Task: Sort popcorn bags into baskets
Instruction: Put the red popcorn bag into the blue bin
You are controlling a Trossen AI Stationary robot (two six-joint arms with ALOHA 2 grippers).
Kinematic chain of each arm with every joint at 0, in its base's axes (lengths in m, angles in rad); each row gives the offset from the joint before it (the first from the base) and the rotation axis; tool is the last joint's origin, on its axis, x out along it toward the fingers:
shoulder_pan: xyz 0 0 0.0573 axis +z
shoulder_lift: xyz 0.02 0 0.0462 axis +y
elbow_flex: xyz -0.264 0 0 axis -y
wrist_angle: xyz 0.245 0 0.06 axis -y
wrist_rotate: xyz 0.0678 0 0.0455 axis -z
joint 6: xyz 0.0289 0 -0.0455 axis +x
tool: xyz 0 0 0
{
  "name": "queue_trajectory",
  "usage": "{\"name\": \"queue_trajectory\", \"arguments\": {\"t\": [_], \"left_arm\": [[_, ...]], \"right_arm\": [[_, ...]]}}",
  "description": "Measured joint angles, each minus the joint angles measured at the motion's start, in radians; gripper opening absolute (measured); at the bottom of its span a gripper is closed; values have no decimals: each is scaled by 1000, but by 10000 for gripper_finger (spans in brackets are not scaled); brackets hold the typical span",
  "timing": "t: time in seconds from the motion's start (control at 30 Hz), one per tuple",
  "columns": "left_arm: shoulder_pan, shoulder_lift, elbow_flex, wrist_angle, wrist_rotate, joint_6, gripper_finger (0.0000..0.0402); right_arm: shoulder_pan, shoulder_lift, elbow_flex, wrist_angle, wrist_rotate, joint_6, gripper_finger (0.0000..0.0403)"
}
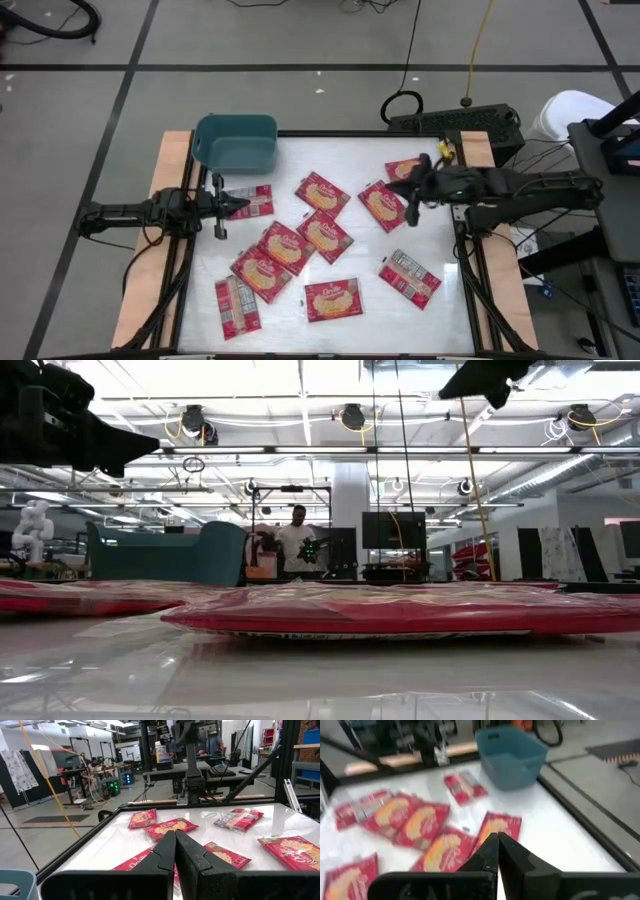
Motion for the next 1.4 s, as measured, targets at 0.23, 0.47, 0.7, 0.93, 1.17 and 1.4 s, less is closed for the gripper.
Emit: {"name": "queue_trajectory", "arguments": {"t": [0.23,0.47,0.7,0.93,1.17,1.4], "left_arm": [[0,0,0,0,-1,0,10],[0,0,0,0,-1,0,10],[0,0,0,1,0,-40,10],[0,0,0,0,0,-28,10],[0,0,0,-1,-4,-84,10],[0,0,0,0,-5,-84,10]], "right_arm": [[0,185,20,-164,21,80,33],[43,346,20,-307,21,160,89],[116,466,-6,-292,21,110,144],[165,487,-133,-194,20,129,184],[183,487,-258,3,20,134,206],[183,486,-331,134,58,134,215]]}}
